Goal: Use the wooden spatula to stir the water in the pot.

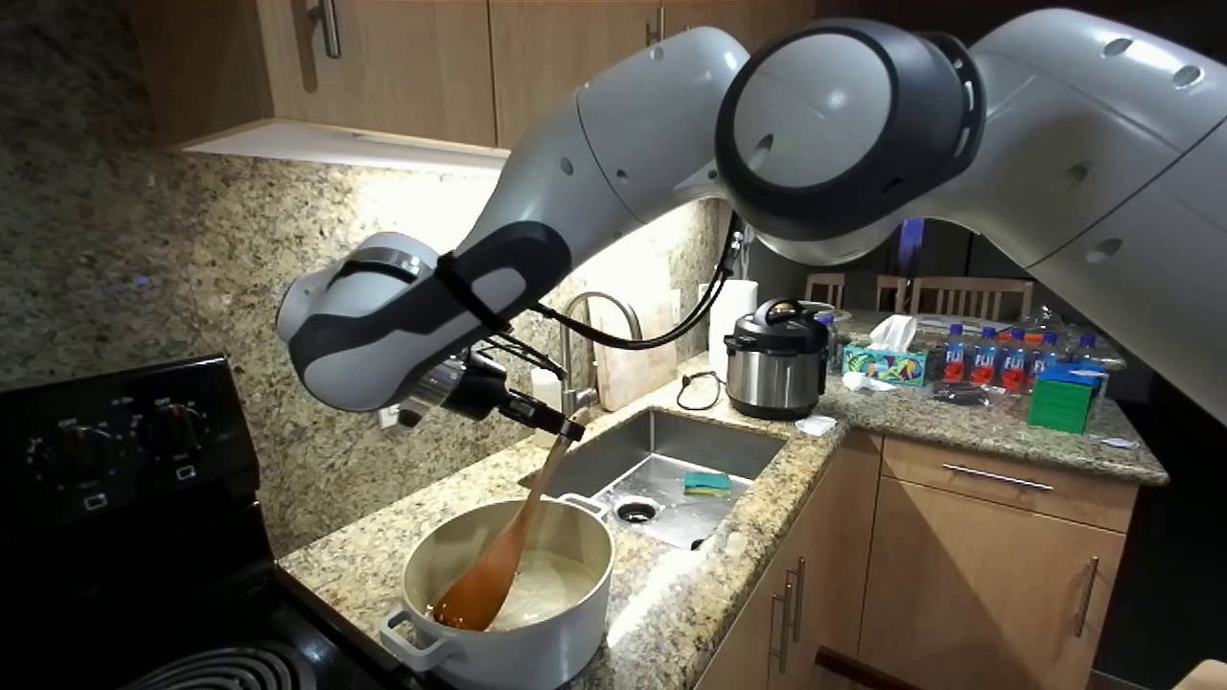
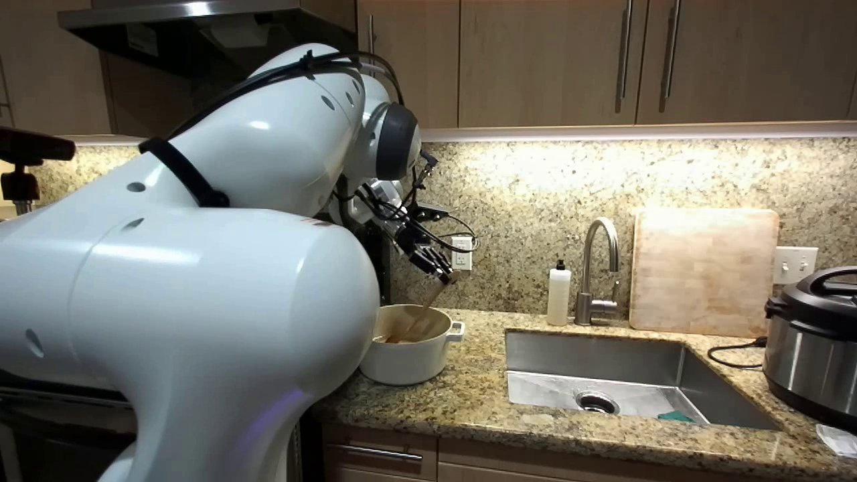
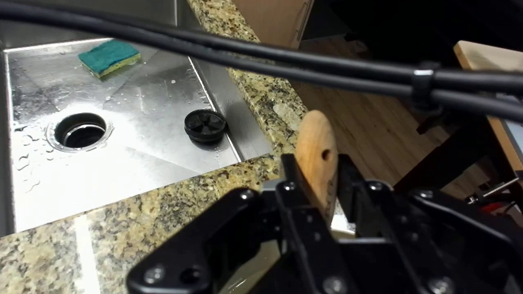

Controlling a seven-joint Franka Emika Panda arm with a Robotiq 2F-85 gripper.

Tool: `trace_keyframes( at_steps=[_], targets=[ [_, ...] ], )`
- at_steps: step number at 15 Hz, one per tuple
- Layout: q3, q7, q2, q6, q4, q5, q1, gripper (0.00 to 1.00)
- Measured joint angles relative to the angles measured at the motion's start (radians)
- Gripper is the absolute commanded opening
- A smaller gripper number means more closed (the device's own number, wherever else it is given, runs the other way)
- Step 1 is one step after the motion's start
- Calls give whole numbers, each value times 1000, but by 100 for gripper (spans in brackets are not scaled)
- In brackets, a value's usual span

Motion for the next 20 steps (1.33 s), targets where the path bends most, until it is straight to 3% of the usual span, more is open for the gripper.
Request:
trace_keyframes(
  at_steps=[10,16,20],
  targets=[
    [11,-152,-45,-7,-62,3,-47,7],
    [38,-245,-73,-6,-135,-31,1,7],
    [32,-196,-78,-7,-136,-65,52,7]
  ],
)
